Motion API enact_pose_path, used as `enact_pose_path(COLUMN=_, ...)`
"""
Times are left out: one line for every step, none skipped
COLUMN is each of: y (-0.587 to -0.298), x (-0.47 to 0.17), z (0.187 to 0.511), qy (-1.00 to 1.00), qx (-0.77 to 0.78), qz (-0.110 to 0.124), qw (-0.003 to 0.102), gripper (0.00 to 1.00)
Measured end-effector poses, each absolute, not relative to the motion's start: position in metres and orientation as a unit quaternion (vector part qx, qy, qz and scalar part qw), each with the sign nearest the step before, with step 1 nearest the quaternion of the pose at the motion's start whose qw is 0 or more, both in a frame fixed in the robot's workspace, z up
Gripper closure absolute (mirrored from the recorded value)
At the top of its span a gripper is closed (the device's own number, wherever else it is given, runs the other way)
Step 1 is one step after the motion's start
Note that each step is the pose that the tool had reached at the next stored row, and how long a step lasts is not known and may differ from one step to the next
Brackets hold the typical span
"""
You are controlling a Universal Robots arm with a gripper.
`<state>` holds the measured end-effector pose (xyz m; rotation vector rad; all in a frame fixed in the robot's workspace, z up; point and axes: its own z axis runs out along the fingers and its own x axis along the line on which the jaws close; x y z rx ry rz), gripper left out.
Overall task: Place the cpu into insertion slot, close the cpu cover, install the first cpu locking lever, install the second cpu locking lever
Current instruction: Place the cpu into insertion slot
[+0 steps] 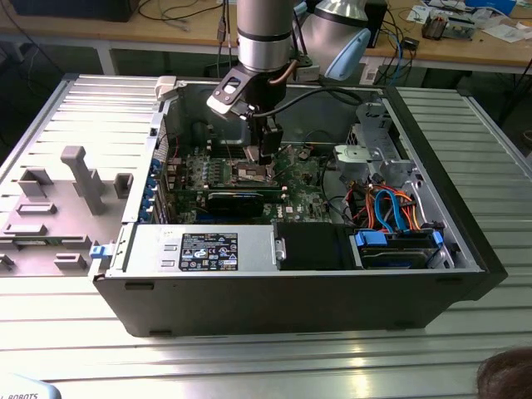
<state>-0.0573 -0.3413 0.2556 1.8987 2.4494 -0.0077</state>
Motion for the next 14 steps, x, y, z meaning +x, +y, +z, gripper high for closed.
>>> enact_pose_path(y=-0.3413, x=-0.0573, z=0.2555, qy=0.790, qx=0.613, qz=-0.002, qw=0.021, gripper=0.45)
enact_pose_path(y=-0.3413, x=-0.0573, z=0.2555, qy=0.789, qx=0.613, qz=-0.003, qw=0.021, gripper=0.45)
enact_pose_path(y=-0.3413, x=-0.0573, z=0.2555, qy=0.789, qx=0.614, qz=-0.003, qw=0.021, gripper=0.45)
enact_pose_path(y=-0.3413, x=-0.0573, z=0.2554, qy=0.789, qx=0.614, qz=-0.003, qw=0.021, gripper=0.45)
enact_pose_path(y=-0.3413, x=-0.0573, z=0.2554, qy=0.788, qx=0.615, qz=-0.003, qw=0.021, gripper=0.45)
enact_pose_path(y=-0.3413, x=-0.0573, z=0.2554, qy=0.788, qx=0.615, qz=-0.003, qw=0.021, gripper=0.45)
enact_pose_path(y=-0.3413, x=-0.0573, z=0.2554, qy=0.788, qx=0.615, qz=-0.003, qw=0.021, gripper=0.45)
enact_pose_path(y=-0.3413, x=-0.0573, z=0.2553, qy=0.788, qx=0.616, qz=-0.003, qw=0.021, gripper=0.45)
enact_pose_path(y=-0.3413, x=-0.0573, z=0.2553, qy=0.787, qx=0.616, qz=-0.003, qw=0.021, gripper=0.45)
enact_pose_path(y=-0.3413, x=-0.0573, z=0.2553, qy=0.787, qx=0.616, qz=-0.003, qw=0.021, gripper=0.45)
enact_pose_path(y=-0.3413, x=-0.0573, z=0.2553, qy=0.787, qx=0.617, qz=-0.003, qw=0.021, gripper=0.45)
enact_pose_path(y=-0.3413, x=-0.0573, z=0.2553, qy=0.787, qx=0.617, qz=-0.003, qw=0.021, gripper=0.45)
enact_pose_path(y=-0.3413, x=-0.0573, z=0.2552, qy=0.786, qx=0.617, qz=-0.003, qw=0.021, gripper=0.45)
enact_pose_path(y=-0.3413, x=-0.0573, z=0.2552, qy=0.786, qx=0.618, qz=-0.003, qw=0.021, gripper=0.45)
